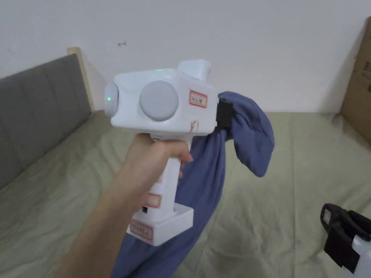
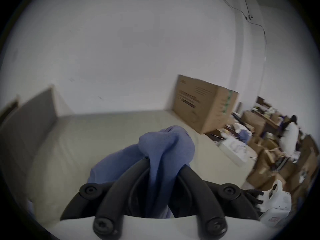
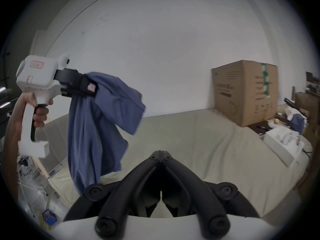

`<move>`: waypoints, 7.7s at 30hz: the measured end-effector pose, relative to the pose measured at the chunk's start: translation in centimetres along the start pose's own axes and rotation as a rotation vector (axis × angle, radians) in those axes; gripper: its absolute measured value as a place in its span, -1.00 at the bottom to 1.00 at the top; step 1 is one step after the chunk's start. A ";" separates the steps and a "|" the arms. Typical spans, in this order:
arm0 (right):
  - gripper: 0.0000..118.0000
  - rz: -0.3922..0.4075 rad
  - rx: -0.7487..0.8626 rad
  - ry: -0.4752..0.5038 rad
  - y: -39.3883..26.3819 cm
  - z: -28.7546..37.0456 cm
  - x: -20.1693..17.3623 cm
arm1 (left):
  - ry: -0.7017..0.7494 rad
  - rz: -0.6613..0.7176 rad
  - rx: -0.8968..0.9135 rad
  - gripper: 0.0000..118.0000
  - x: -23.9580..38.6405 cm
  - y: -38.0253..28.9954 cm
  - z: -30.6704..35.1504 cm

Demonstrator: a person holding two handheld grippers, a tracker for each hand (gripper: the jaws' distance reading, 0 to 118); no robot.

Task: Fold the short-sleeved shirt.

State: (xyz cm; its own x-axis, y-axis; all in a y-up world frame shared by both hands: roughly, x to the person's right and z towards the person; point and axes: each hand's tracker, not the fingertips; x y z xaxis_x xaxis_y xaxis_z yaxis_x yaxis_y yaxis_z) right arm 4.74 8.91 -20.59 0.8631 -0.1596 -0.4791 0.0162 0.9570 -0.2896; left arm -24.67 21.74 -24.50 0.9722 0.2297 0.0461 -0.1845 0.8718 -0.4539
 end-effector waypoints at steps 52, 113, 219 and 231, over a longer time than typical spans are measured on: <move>-1.00 0.009 -0.334 0.072 -5.3 -10.7 -2.4 | 0.467 0.373 -0.427 0.82 -29.7 -22.2 -7.3; -0.97 -0.101 -0.234 0.127 28.0 -14.7 10.5 | 0.618 0.110 0.144 -0.97 -18.9 4.4 10.1; 0.31 -0.365 -0.719 -0.141 -9.8 -5.7 10.2 | 0.542 0.254 -0.411 0.71 -22.1 -29.2 9.1; -0.79 -0.233 -0.468 -0.053 -5.8 0.7 7.0 | 0.458 0.227 -0.269 -0.87 -16.6 -28.8 15.0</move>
State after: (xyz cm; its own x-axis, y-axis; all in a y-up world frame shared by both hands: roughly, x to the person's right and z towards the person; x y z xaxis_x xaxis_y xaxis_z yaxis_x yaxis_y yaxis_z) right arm 11.00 2.45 -21.66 0.8879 -0.3315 -0.3189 -0.0059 0.6850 -0.7285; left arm -37.71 -0.70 1.15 0.8866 0.1352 -0.4423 -0.4113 0.6679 -0.6203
